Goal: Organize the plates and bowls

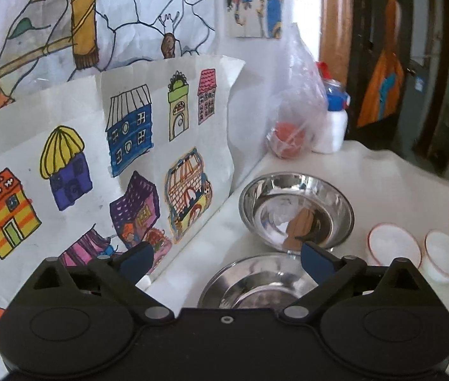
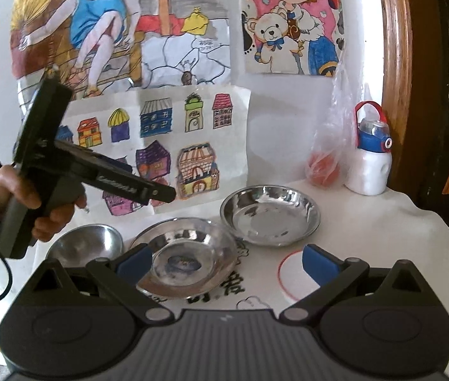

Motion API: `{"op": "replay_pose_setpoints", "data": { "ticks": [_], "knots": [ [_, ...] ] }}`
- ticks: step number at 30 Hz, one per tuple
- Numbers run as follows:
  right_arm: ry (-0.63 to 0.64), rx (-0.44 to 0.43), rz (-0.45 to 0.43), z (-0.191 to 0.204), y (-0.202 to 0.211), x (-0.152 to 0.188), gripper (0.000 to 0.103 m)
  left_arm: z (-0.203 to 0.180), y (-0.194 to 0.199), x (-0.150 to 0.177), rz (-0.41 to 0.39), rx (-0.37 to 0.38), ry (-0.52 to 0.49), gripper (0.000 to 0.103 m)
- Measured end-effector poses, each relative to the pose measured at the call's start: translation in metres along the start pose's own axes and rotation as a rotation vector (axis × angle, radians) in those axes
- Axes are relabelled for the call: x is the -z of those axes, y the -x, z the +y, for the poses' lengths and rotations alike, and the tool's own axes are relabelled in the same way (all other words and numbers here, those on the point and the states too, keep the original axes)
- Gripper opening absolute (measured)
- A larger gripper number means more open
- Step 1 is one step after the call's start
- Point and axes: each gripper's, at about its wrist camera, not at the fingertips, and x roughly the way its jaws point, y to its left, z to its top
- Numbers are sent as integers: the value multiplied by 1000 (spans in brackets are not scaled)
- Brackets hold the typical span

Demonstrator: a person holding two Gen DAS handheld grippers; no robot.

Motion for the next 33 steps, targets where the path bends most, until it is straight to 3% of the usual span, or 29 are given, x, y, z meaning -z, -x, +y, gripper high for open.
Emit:
{"op": "replay_pose_setpoints", "data": {
  "ticks": [6, 16, 21, 28, 33],
  "knots": [
    [-66, 4, -45, 12, 1, 18, 103, 8, -12, 11, 26, 27, -29, 99],
    [-237, 19, 38, -3, -33, 49, 103, 15, -38, 18, 72, 82, -42, 102],
    [-300, -28, 94, -7, -54, 57, 102, 18, -52, 18, 100, 98, -42, 102],
    [-301, -70, 136, 1, -73, 52, 86, 24, -65, 21, 159, 87, -42, 102],
    [-324, -91, 155, 5, -86, 50, 85, 32, -69, 24, 189, 73, -42, 102]
  ]
}}
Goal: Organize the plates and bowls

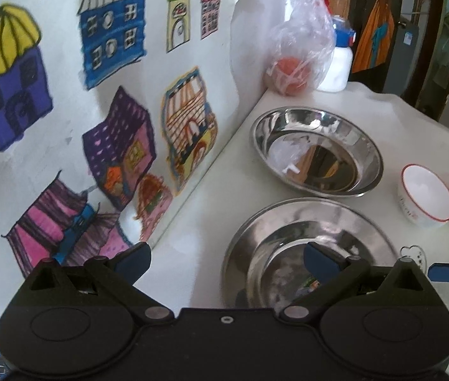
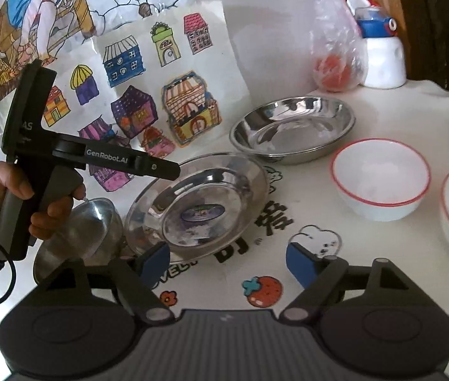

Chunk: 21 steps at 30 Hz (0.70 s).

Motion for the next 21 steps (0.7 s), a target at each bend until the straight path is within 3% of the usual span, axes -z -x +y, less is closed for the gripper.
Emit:
{"op": "replay_pose_setpoints", "data": {
  "ticks": [5, 7, 11, 14, 16, 21],
  "knots": [
    [-29, -27, 4, 0, -7, -2, 77, 3, -1, 2, 21, 2, -7, 96],
    [-40, -29, 9, 0, -11, -2, 66, 4, -2, 3, 35, -1, -21, 91],
    [-55, -28, 18, -1, -16, -1, 54, 6, 0, 4, 52, 0, -17, 83],
    [-61, -32, 17, -2, -17, -1, 47, 7, -1, 4, 63, 4, -7, 71],
    [-70, -41, 15, -3, -17, -1, 41, 7, -3, 4, 84, 1, 5, 52],
    [-93, -60, 10, -7, -17, -1, 29, -2, -5, 6, 115, 2, -3, 35]
  ]
}}
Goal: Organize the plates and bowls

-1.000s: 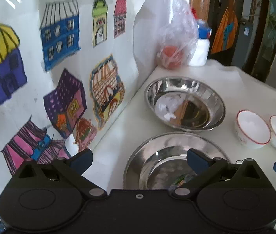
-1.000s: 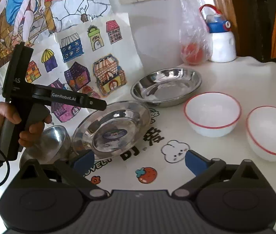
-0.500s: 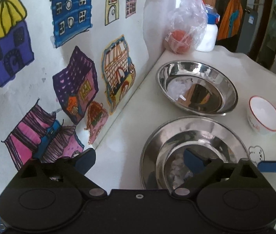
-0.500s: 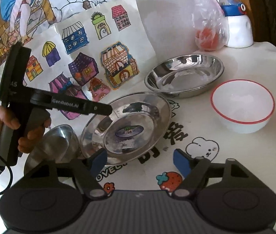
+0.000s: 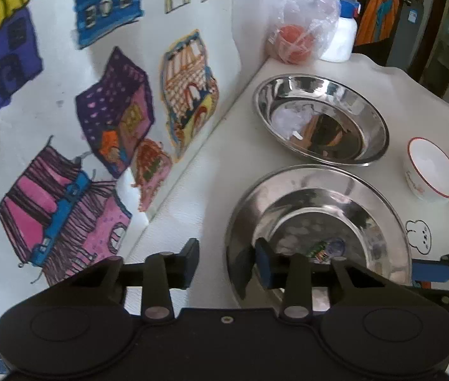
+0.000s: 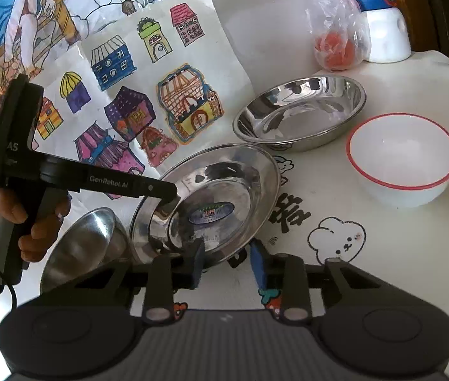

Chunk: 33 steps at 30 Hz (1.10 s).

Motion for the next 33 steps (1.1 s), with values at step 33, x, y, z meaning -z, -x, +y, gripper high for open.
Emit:
{"op": "replay_pose_setpoints", "data": {
  "ticks": [33],
  "knots": [
    [-77, -8, -95, -31, 57, -2, 24, -41, 46, 5, -68, 45, 98, 18]
  ]
}}
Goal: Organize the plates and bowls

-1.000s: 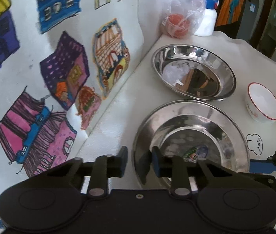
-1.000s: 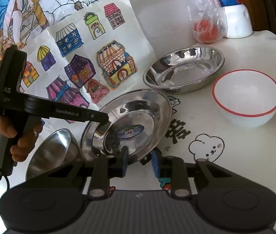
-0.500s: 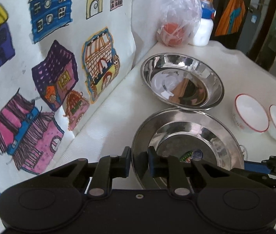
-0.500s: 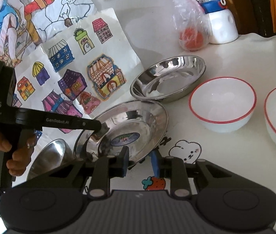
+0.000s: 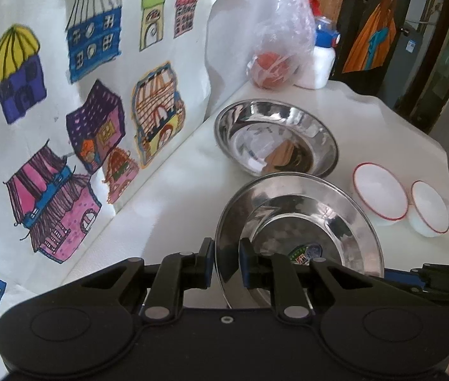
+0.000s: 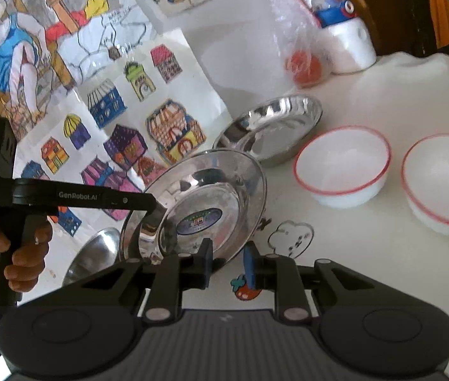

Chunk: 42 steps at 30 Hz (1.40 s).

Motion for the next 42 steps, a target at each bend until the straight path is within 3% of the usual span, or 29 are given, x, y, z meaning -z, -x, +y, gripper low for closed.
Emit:
{"op": "replay_pose_setpoints", "data": {
  "ticks": [7, 11, 23, 34, 42],
  "knots": [
    [68, 45, -55, -10, 16, -43, 24, -19, 9, -15, -50, 21, 11, 18],
    [82, 67, -56, -25, 11, -72, 24, -27, 6, -28, -93, 58, 66, 18],
    [161, 140, -30, -49, -40, -125, 23, -21, -51, -65, -67, 106, 271, 19],
    [217, 142, 20, -64, -88, -139, 23, -21, -80, -88, -106, -34, 268, 19],
    [235, 171, 50, -68, -103, -141, 24, -25, -101, -93, -87, -64, 256, 19]
  ]
}}
